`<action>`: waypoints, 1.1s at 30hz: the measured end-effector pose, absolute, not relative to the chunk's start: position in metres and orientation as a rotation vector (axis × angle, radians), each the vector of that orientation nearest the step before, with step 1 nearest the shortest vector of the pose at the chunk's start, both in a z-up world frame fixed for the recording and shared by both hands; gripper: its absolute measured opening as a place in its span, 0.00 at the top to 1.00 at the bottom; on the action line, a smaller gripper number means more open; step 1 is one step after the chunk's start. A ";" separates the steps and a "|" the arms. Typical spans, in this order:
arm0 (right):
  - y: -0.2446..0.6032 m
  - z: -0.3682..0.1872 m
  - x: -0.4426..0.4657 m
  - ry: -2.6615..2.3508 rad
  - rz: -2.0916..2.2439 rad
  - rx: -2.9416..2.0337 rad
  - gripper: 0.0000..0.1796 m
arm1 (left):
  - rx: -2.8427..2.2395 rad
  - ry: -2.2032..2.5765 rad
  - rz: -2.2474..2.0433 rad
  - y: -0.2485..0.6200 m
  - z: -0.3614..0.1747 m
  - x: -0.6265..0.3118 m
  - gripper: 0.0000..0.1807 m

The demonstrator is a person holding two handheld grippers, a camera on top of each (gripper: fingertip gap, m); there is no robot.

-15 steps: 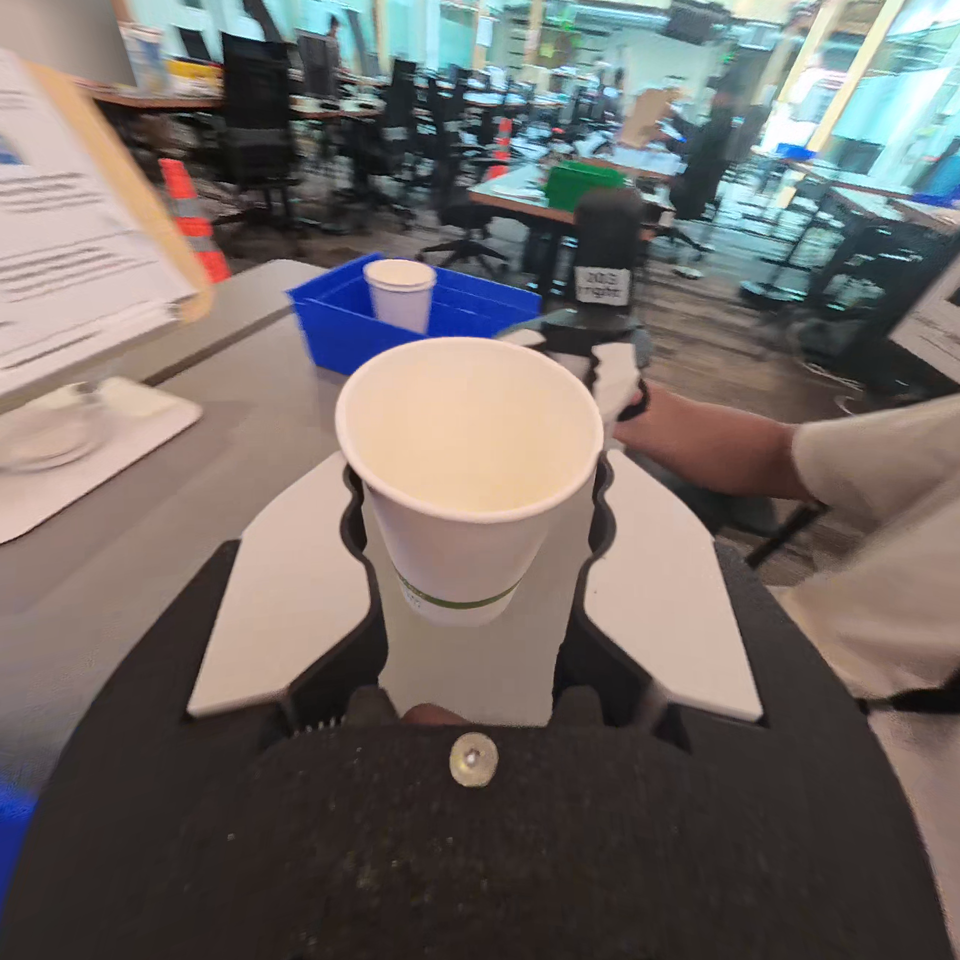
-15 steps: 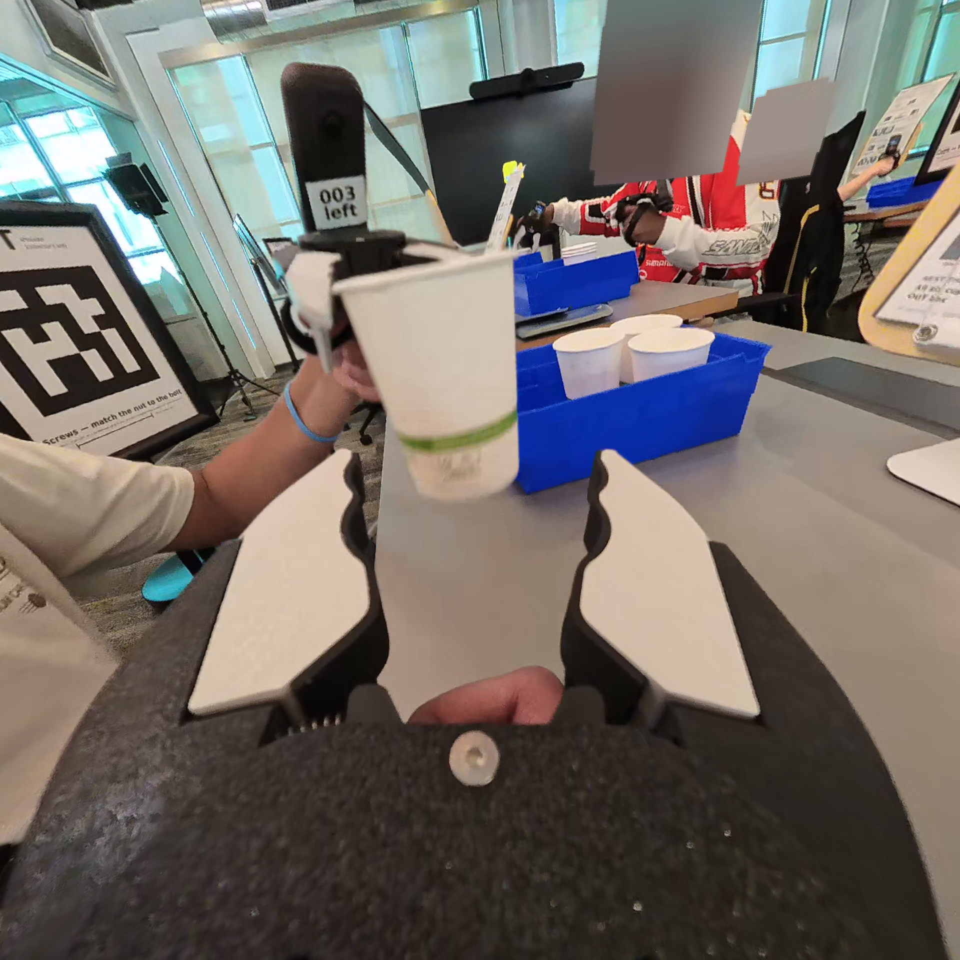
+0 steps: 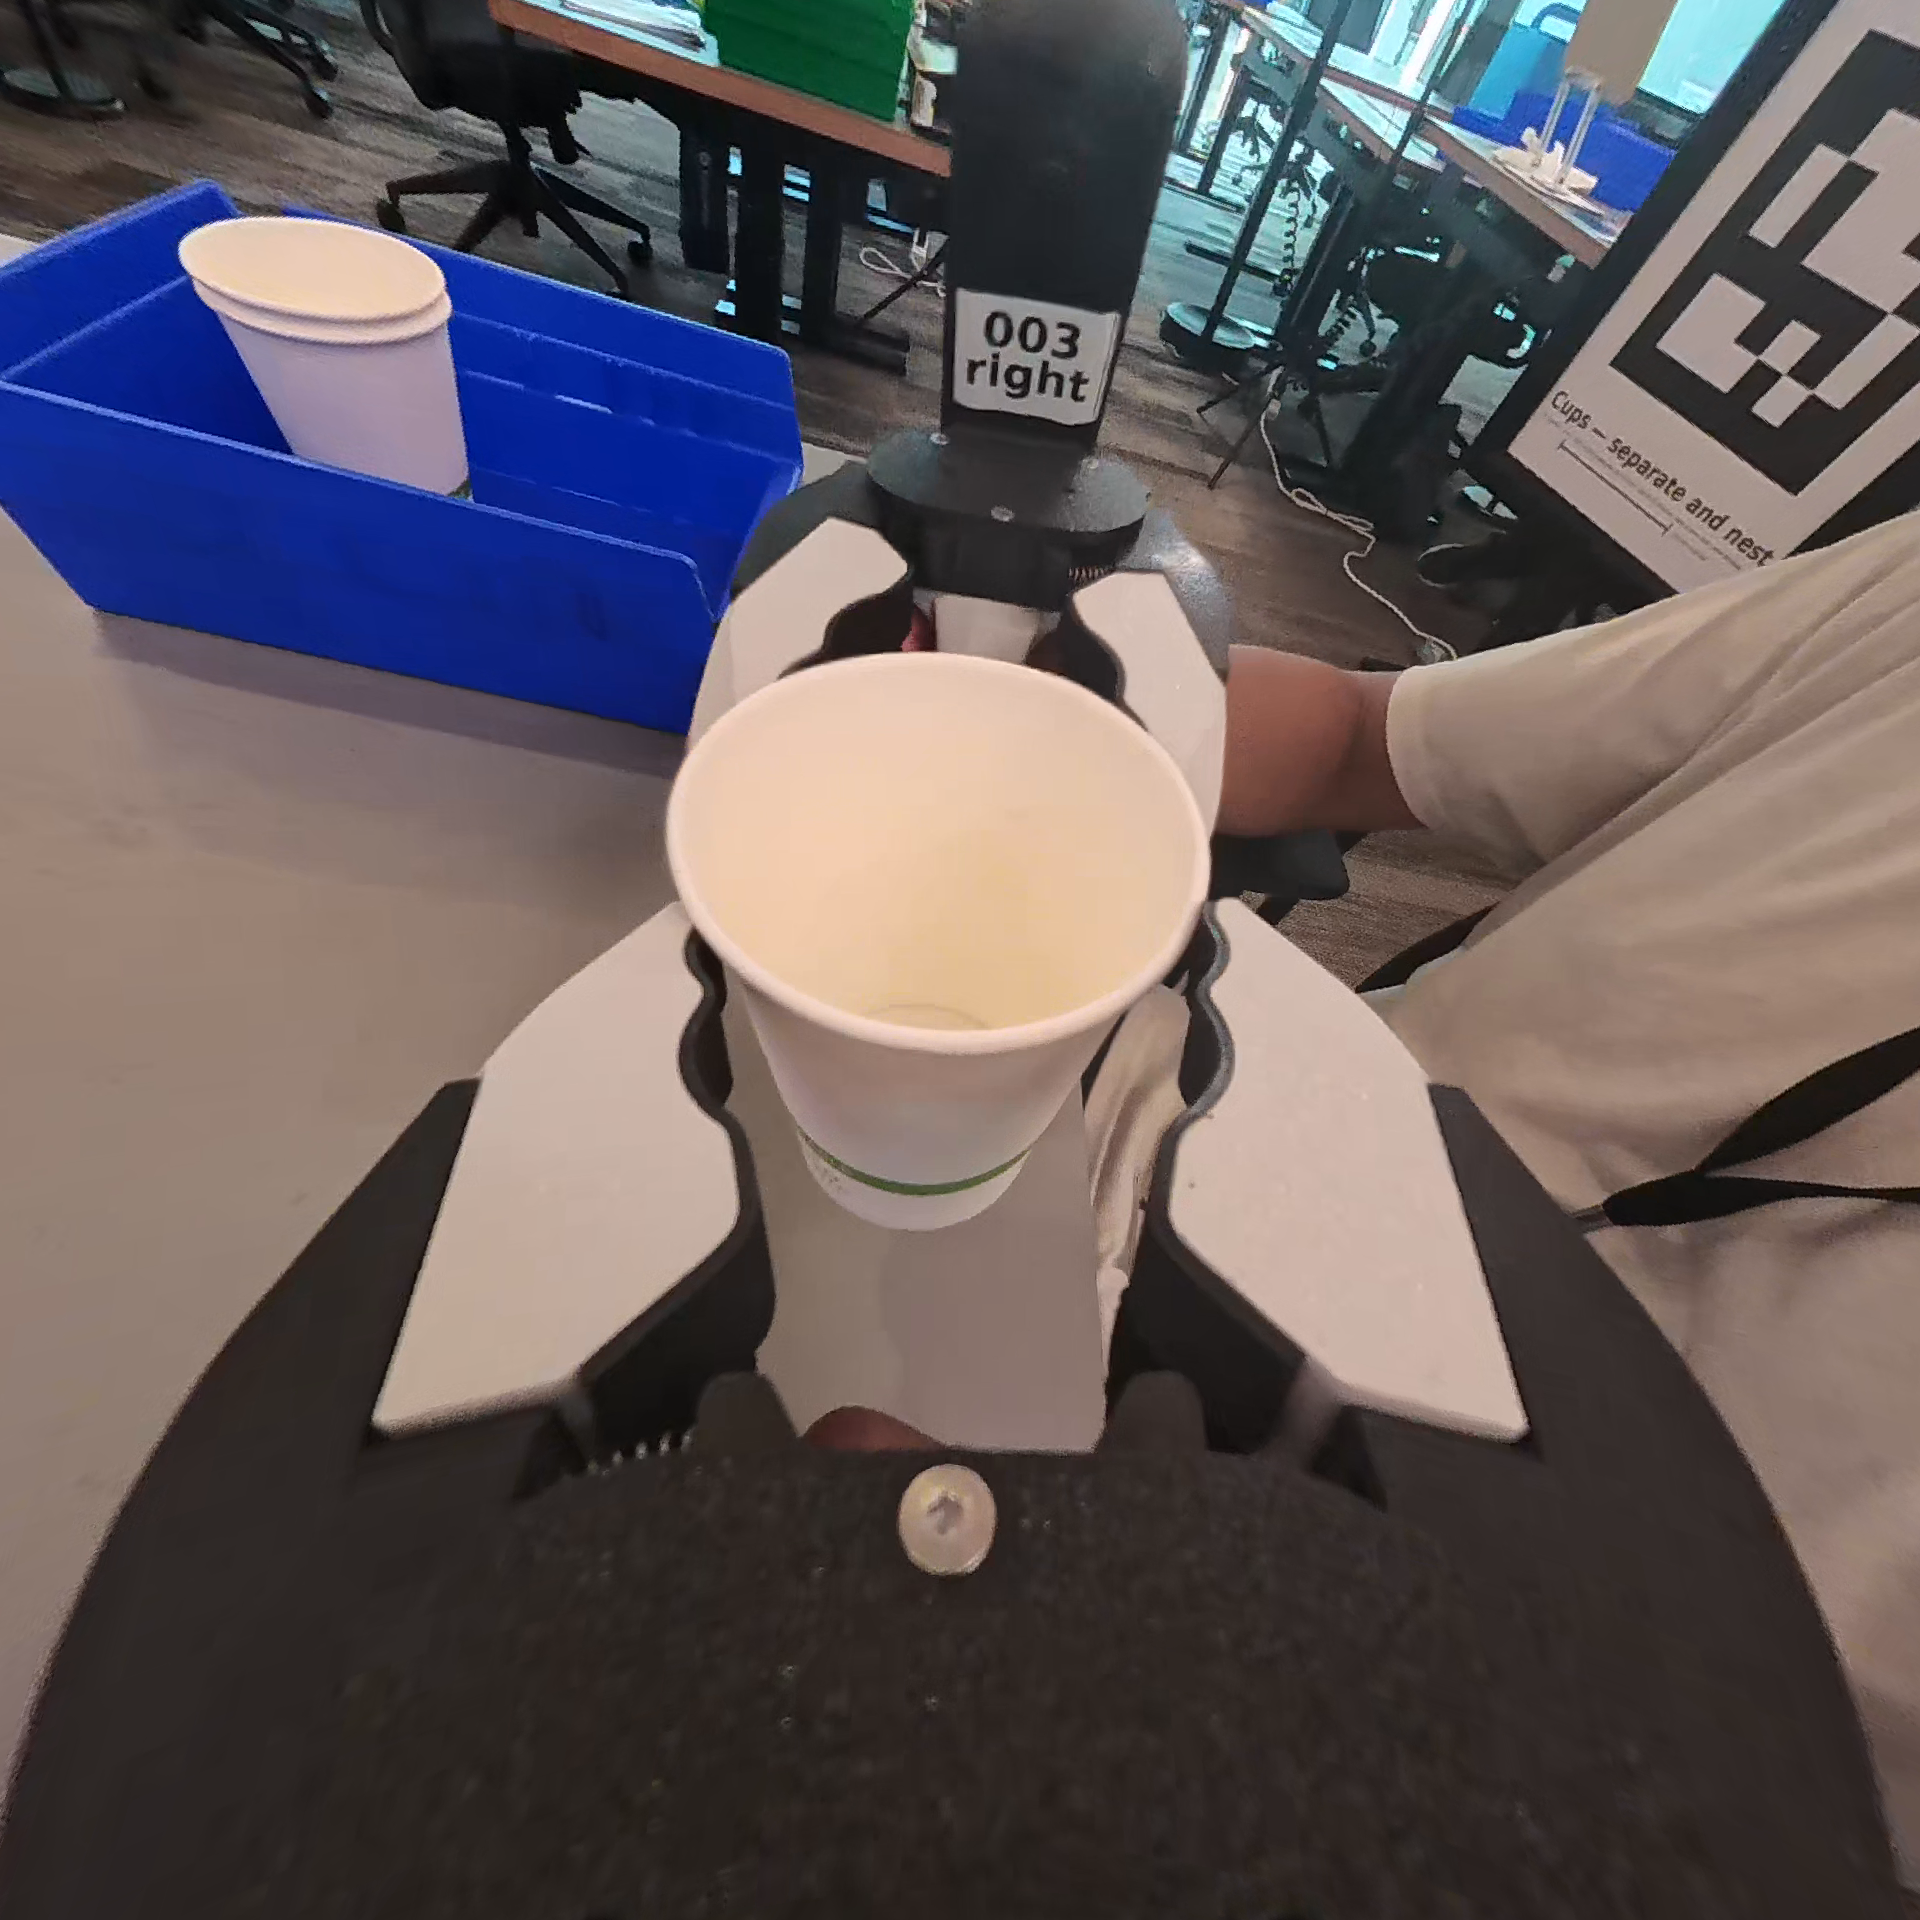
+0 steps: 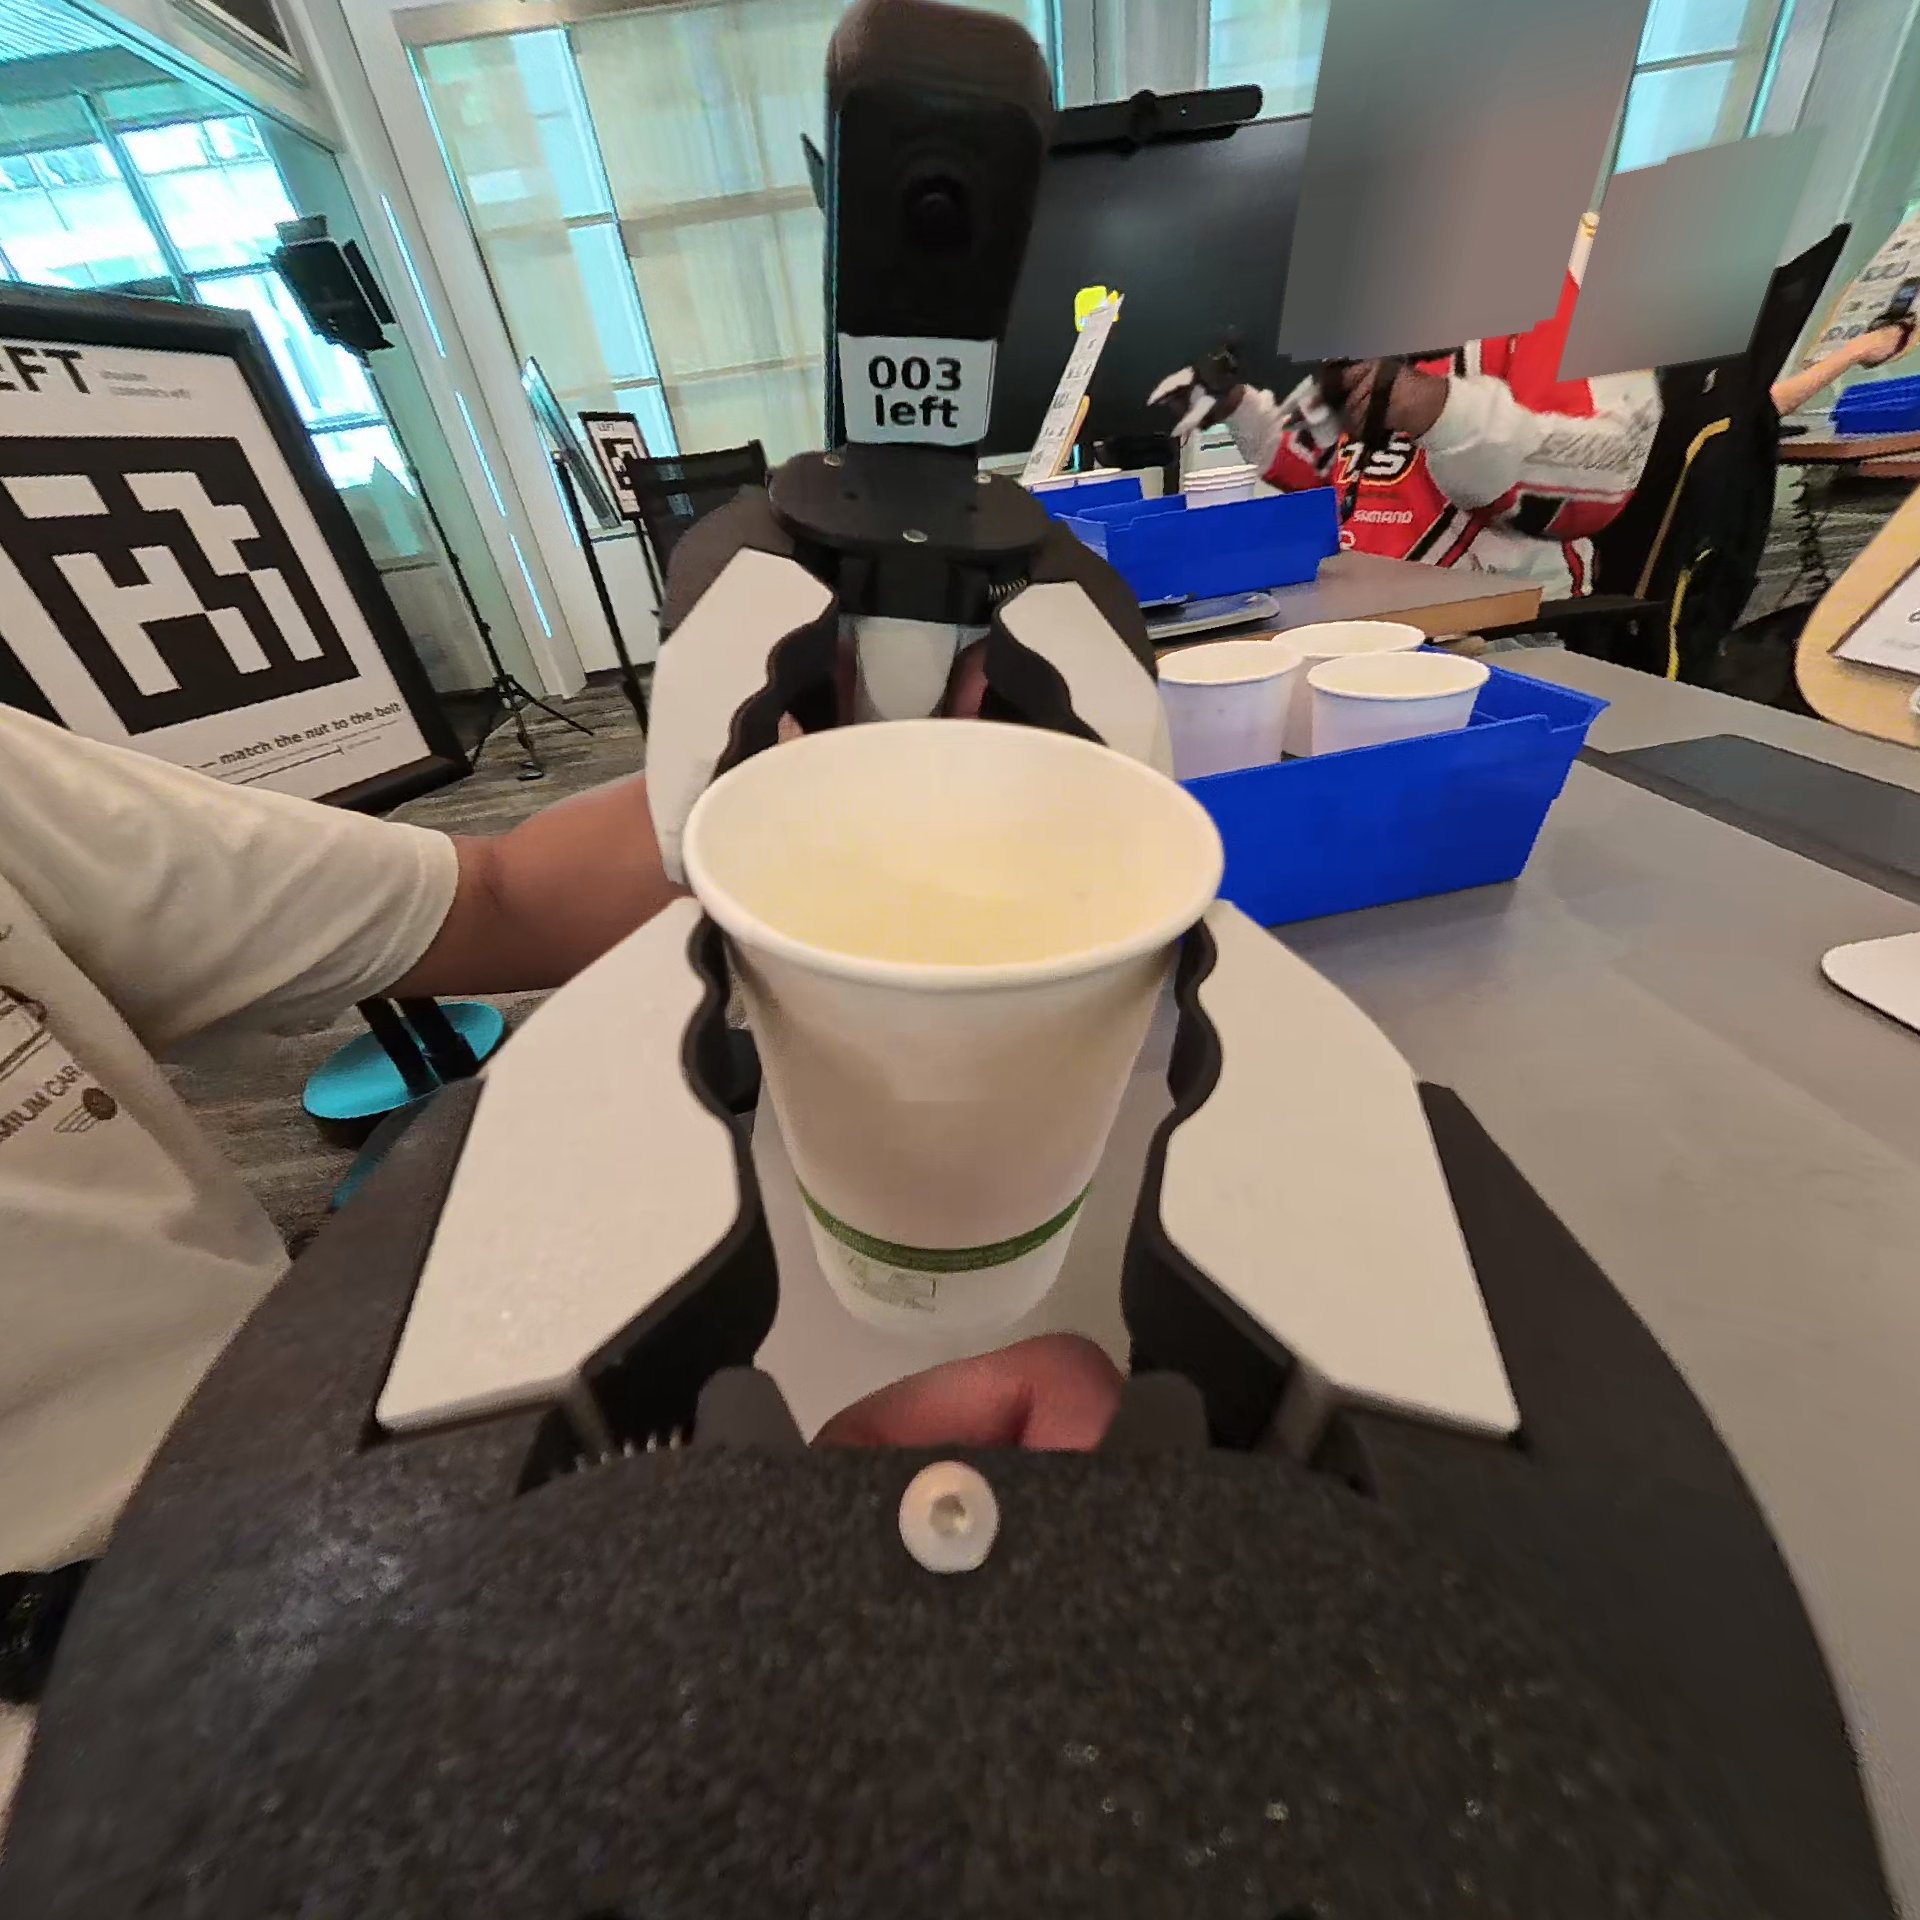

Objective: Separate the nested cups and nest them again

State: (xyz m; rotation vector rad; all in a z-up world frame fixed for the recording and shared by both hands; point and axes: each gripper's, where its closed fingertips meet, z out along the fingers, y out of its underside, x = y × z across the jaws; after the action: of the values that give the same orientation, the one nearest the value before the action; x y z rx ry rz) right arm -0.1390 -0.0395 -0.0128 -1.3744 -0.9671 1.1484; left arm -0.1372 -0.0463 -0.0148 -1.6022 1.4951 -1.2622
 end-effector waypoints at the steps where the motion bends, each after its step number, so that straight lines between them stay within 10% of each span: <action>1: -0.039 -0.015 -0.138 -0.970 1.153 -1.383 0.54 | -1.602 1.492 -1.258 -0.046 -0.015 -0.136 0.53; 18: 0.040 0.023 0.017 -0.333 0.410 -1.560 0.55 | -1.674 0.462 -0.180 -0.011 -0.079 -0.256 0.63; 33: 0.155 0.040 0.212 0.183 -0.317 -1.587 0.55 | -1.670 0.578 -0.211 -0.024 -0.090 -0.233 0.64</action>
State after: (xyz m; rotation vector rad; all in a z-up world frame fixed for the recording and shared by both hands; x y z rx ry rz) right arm 0.2118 0.1547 0.0402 -1.5872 0.1827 -0.3166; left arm -0.2334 -0.0242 -0.0904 -1.6696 0.5779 -0.2107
